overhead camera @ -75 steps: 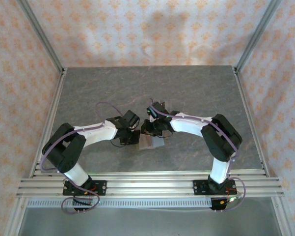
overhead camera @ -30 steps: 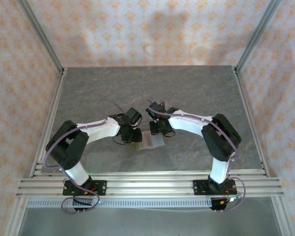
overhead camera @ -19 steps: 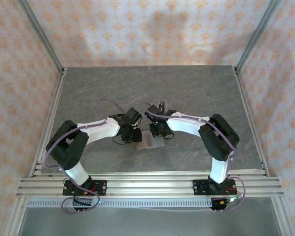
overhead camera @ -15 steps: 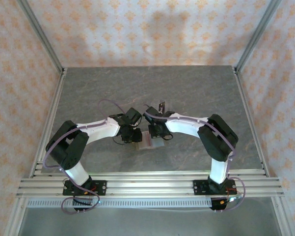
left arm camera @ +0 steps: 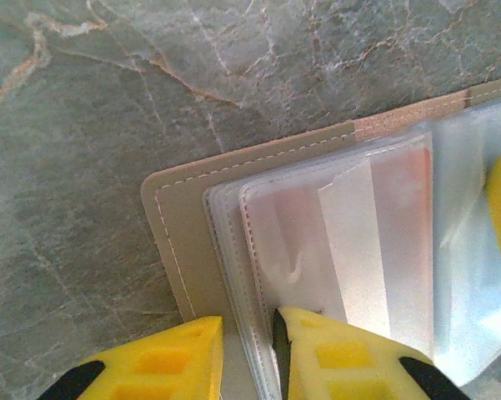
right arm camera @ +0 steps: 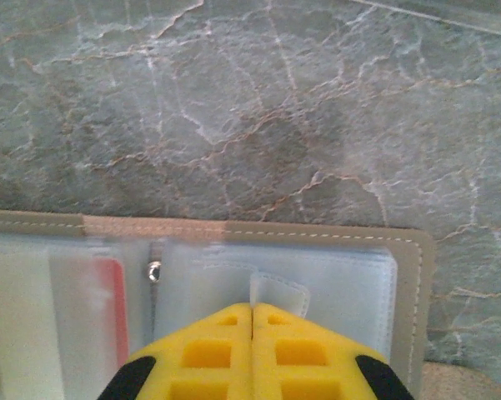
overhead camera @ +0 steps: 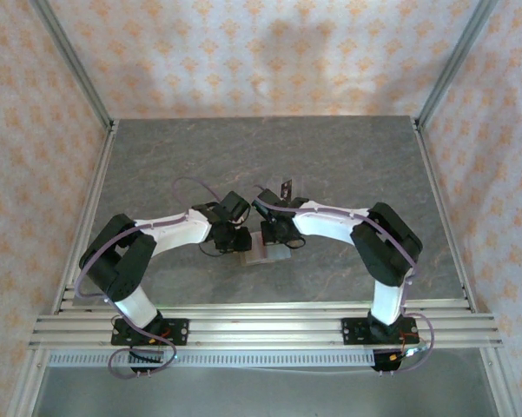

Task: Put the credit cards into the card holder

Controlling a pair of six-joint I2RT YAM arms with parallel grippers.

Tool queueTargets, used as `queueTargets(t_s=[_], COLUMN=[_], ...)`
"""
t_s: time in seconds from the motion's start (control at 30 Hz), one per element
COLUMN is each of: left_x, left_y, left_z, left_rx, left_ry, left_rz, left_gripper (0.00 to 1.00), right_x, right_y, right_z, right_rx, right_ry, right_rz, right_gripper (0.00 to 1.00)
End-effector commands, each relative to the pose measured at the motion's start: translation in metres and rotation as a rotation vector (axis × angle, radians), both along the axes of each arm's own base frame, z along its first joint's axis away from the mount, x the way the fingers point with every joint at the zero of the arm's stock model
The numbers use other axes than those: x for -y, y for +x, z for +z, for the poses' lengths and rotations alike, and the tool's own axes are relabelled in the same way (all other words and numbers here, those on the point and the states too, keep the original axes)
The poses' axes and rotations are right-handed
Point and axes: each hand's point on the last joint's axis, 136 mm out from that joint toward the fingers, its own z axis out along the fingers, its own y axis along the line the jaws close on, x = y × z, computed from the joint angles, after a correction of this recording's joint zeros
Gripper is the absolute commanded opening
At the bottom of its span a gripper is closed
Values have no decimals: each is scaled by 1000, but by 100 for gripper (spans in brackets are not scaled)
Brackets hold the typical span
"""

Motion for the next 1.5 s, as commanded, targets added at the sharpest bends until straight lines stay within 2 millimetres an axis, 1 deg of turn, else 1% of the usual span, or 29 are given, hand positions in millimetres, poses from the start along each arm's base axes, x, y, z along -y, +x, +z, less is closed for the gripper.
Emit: queueTargets(t_s=[0.0,0.1,0.2,0.27,0.33,0.43,0.53,0.6,0.63,0.73,0.83,0.97,1.07,1.2,1.3,1.4,1.47], left_x=[-21,-22,-21,-20,-19,-20,-22,-25,-25,-29,-31,-34,-42,-54,-62,-67,-67], left_y=[-17,-18,-18,-17,-17,-18,-18,-19,-20,-21,-22,-24,-28,-34,-36,-37,-36], left_z=[-26,-26,-26,-26,-25,-24,-23,-23,-22,-19,-14,-7,-2,7,17,28,35], left_rx=[-58,-60,-58,-56,-54,-54,-47,-46,-45,-39,-27,-15,-10,-2,11,30,40], left_ry=[96,98,94,91,88,86,90,99,100,110,102,101,117,121,116,98,85], left_rz=[16,17,19,18,19,23,32,36,37,50,59,65,79,104,122,138,134], left_gripper=[24,24,24,24,24,23,23,23,23,24,24,25,26,31,33,36,39], right_x=[-7,-11,-19,-29,-42,-55,-64,-67,-69,-72,-74,-79,-83,-94,-101,-108,-112], right_y=[-5,-2,0,-1,-5,-8,-8,-6,-5,-2,3,9,10,11,11,8,7], right_z=[21,32,38,37,33,26,24,25,27,28,30,35,40,53,59,59,59], right_rx=[-6,9,2,-26,-69,-123,-161,-177,-181,-196,-198,-197,-191,-196,-209,-239,-254], right_ry=[38,54,84,122,176,235,305,349,366,416,452,491,510,560,574,602,627], right_rz=[12,13,21,25,21,-2,-28,-48,-53,-78,-102,-118,-107,-60,-25,-8,0], right_gripper=[0,0,0,0,0,0,4,10,11,17,22,24,26,32,34,35,35])
